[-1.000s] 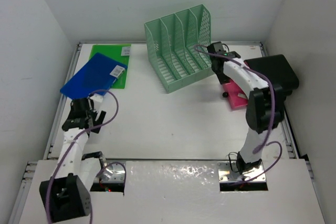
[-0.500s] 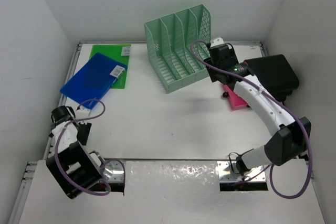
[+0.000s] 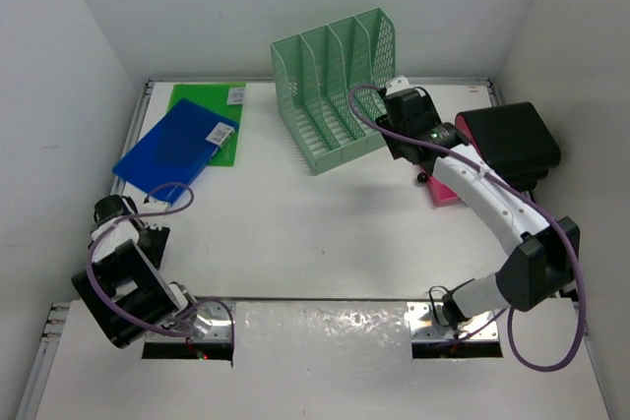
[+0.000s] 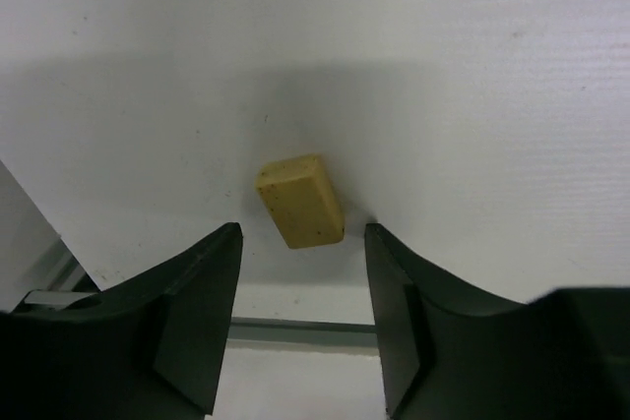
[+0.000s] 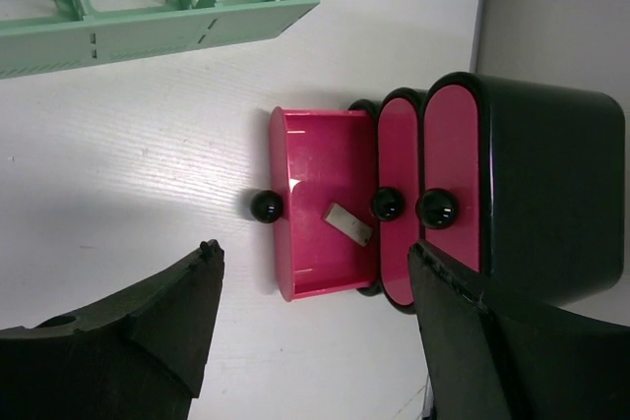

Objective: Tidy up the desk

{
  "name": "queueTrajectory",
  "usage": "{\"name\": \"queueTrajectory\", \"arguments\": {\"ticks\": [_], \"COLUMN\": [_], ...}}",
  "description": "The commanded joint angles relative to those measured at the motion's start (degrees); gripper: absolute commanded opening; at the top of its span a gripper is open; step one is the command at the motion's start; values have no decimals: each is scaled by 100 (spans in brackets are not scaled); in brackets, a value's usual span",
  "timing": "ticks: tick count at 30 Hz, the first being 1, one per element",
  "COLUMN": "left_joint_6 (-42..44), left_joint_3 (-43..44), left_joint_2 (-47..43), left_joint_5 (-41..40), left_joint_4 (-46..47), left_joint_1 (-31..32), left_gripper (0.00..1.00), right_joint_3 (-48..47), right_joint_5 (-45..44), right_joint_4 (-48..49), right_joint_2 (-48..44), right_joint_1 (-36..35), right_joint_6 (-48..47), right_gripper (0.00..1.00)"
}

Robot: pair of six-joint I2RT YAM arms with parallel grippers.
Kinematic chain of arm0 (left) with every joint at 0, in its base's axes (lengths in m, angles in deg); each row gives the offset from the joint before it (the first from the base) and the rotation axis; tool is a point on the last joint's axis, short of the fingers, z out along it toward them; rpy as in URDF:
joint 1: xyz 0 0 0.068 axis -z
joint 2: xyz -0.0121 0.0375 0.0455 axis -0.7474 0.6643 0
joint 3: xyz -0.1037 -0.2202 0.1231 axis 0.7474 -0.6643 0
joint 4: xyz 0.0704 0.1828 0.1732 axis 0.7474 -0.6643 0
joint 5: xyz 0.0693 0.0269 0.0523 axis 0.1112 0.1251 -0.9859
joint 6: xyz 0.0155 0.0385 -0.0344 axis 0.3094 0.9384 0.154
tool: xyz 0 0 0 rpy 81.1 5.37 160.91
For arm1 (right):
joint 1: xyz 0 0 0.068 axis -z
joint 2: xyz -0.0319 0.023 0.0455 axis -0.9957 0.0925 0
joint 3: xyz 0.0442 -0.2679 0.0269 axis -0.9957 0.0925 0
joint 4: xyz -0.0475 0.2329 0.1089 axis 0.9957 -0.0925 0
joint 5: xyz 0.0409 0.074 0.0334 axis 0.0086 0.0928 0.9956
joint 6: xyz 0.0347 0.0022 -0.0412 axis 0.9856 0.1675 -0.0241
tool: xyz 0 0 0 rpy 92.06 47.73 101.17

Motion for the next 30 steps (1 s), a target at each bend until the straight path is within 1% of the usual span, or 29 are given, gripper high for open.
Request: {"name": "queueTrajectory", "arguments": {"ticks": [1, 2, 5, 7, 8, 9, 10, 11, 13, 16, 19, 21, 23, 25, 26, 27, 29, 30], "left_joint_6": [-116, -133, -116, -107, -107, -124, -159, -186, -291, -370, -318, -300, -291, -204, -143, -20, 165, 357], "left_joint_3": [170, 266, 381, 425, 434, 425, 399, 329, 259, 136, 65, 39, 47, 82, 196, 284, 652, 793], "left_joint_2": [80, 106, 158, 202, 281, 325, 360, 430, 458, 449, 422, 414, 370, 265, 64, -60, -525, -692], "left_joint_5": [355, 452, 786, 883, 883, 875, 762, 682, 446, 199, 242, 242, 277, 469, 627, 1011, 1487, 1995], "left_joint_4": [167, 62, -114, -150, -142, -115, -19, 42, 287, 465, 421, 412, 403, 255, 158, -95, -395, -649], "left_joint_1": [-37, -37, -37, -37, -37, -37, -37, -37, -37, -37, -37, -37, -37, -46, -37, -37, -37, -28], "left_gripper": [52, 58, 60, 58, 55, 47, 43, 36, 27, 25, 24, 15, 0, 0, 0, 0, 0, 0], "right_joint_3": [-16, -16, -16, -16, -24, -25, -25, -16, -7, 11, 11, 11, -7, -24, -51, -60, -34, 45], "right_joint_5": [-178, -169, -196, -213, -239, -257, -275, -284, -284, -275, -266, -266, -301, -232, -153, -13, 829, 1207], "right_joint_4": [218, 227, 201, 174, 166, 157, 148, 148, 157, 174, 183, 166, 148, 96, 78, 8, 68, 191], "right_joint_2": [-67, -58, -32, -6, -5, 3, 3, -5, -14, -14, 12, 39, 56, 48, 39, -22, -163, -425], "right_joint_1": [-74, -92, -110, -118, -127, -136, -136, -136, -145, -162, -180, -206, -233, -268, -303, -320, -329, -321], "right_joint_6": [-142, -151, -151, -160, -160, -160, -168, -168, -177, -186, -204, -230, -239, -221, -186, -151, 16, 34], "right_gripper": [73, 73, 73, 73, 73, 73, 73, 73, 73, 73, 73, 73, 73, 73, 73, 73, 73, 73]}}
